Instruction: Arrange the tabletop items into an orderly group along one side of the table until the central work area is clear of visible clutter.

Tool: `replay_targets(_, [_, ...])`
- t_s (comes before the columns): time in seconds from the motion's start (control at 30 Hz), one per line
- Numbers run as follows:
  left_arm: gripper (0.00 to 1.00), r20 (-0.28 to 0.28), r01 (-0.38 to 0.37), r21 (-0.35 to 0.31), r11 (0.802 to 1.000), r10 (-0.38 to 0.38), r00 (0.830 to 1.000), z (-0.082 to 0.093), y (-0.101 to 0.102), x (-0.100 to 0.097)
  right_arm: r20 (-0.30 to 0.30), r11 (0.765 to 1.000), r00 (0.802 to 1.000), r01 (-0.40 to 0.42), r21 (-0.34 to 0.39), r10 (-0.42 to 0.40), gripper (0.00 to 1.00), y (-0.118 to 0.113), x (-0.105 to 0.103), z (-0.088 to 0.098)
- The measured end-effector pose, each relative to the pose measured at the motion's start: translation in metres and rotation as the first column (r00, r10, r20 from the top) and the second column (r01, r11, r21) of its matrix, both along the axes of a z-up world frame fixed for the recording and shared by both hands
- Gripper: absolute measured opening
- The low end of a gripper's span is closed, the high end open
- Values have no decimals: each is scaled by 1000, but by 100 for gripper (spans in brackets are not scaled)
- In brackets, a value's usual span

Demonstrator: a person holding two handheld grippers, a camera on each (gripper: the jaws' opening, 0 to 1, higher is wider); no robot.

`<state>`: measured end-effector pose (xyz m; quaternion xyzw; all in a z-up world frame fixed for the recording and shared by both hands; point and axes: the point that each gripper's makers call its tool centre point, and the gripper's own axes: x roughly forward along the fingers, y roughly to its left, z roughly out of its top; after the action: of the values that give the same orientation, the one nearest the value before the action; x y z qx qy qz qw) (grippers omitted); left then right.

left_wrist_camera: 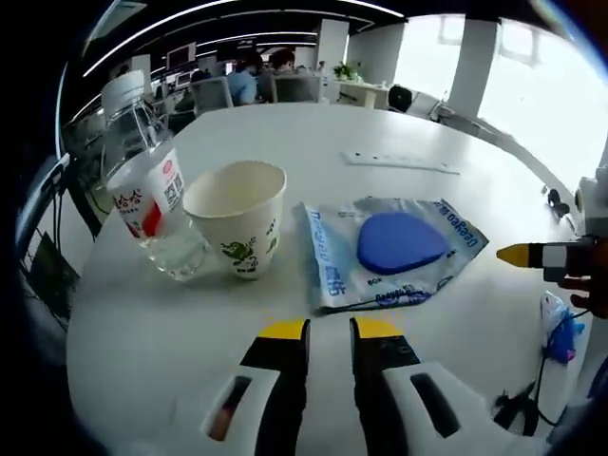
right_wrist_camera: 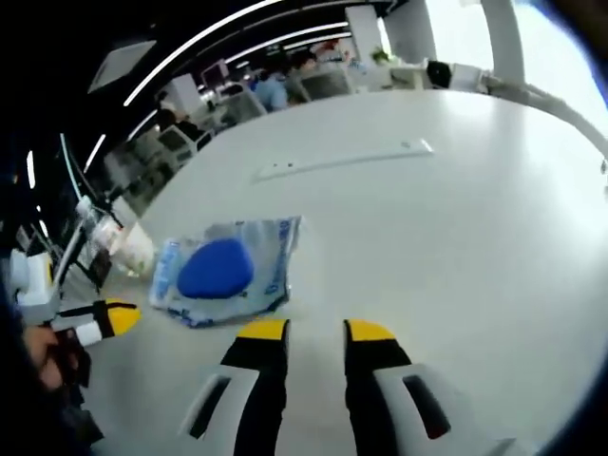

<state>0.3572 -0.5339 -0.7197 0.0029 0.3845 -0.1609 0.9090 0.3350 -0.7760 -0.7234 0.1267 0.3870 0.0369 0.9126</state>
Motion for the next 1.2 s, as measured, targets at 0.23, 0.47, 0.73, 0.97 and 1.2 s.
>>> replay_targets(0.23, [15, -9, -16, -9, 1000, 16, 1000, -4, 2, 1, -11, 1000, 1000, 8, 11, -8, 19, 1, -5, -4])
replay_targets(0.47, [15, -7, -27, -16, 999, 27, 1000, -3, 2, 12, 23, 1000, 1000, -2, 9, 2, 19, 4, 15, 11])
replay_targets(0.73, [15, 5, -31, -28, 999, 32, 999, 1, -2, 29, 36, 1000, 999, -21, 2, 21, 19, 10, 37, 14])
replay_targets(0.97, [15, 5, -32, -32, 999, 32, 999, 1, -6, 35, 23, 1000, 999, -24, 11, 23, 19, 17, 45, 10])
replay_targets(1.2, [15, -2, -28, -35, 999, 28, 1000, -2, -12, 41, 17, 999, 999, -36, 12, 36, 19, 23, 59, 6])
